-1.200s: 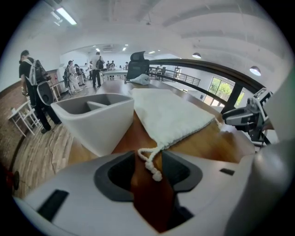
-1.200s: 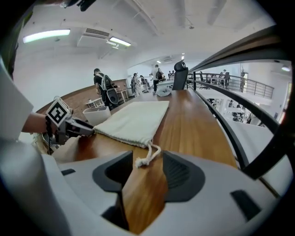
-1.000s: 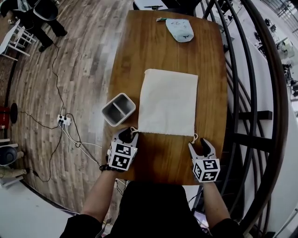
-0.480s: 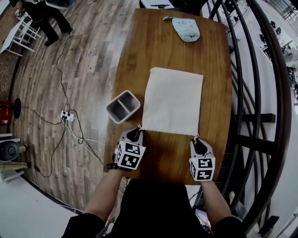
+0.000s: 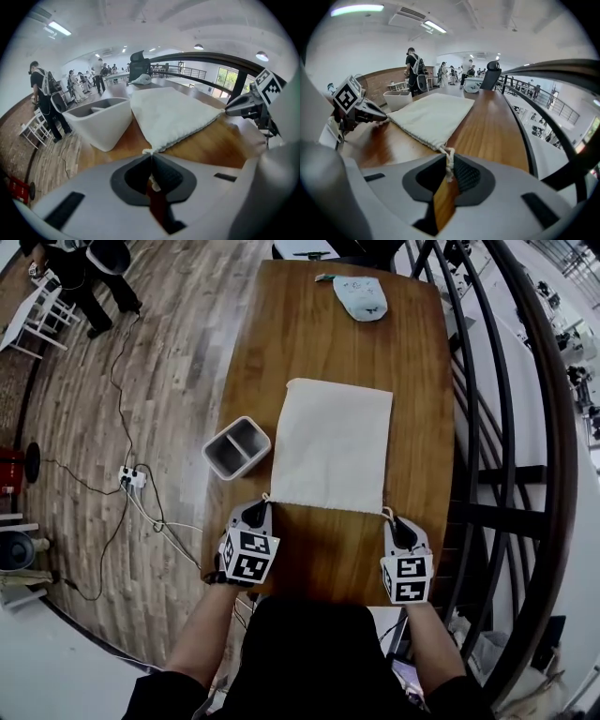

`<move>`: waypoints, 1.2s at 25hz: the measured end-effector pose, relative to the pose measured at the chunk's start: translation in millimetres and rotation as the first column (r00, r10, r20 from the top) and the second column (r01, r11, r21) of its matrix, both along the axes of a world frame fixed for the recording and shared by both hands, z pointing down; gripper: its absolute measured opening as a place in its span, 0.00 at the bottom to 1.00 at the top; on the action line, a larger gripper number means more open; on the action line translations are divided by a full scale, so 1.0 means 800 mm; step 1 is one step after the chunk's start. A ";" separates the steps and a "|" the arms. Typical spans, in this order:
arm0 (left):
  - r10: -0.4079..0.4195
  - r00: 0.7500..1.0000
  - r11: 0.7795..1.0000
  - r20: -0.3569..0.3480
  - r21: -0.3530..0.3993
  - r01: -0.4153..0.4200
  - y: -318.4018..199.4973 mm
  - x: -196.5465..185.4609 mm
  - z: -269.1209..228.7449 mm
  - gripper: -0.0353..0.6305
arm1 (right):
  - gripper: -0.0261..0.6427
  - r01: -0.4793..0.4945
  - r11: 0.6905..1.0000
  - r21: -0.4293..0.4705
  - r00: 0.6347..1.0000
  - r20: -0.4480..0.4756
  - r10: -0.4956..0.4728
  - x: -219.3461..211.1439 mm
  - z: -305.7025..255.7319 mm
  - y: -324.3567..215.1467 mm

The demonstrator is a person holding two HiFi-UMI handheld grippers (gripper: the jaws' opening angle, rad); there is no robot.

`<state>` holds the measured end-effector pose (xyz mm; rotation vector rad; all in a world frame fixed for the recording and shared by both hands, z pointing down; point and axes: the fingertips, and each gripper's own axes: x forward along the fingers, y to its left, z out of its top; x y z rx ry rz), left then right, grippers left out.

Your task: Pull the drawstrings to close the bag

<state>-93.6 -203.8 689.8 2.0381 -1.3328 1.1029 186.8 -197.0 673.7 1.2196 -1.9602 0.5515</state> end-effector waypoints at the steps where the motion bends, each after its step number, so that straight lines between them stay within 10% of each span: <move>1: 0.007 1.000 1.000 0.007 0.003 -0.007 0.004 0.000 -0.001 0.08 | 0.11 0.009 1.000 0.009 1.000 -0.013 -0.009 0.003 -0.002 0.001; 12: 0.094 0.980 0.992 0.173 0.071 -0.107 0.028 -0.004 -0.036 0.08 | 0.10 0.065 0.994 0.089 0.991 -0.124 -0.054 0.034 -0.046 0.009; 30: 0.127 0.972 0.976 0.199 0.148 -0.158 0.021 -0.054 -0.099 0.08 | 0.10 -0.056 0.983 0.174 0.981 -0.172 0.086 0.044 -0.089 0.018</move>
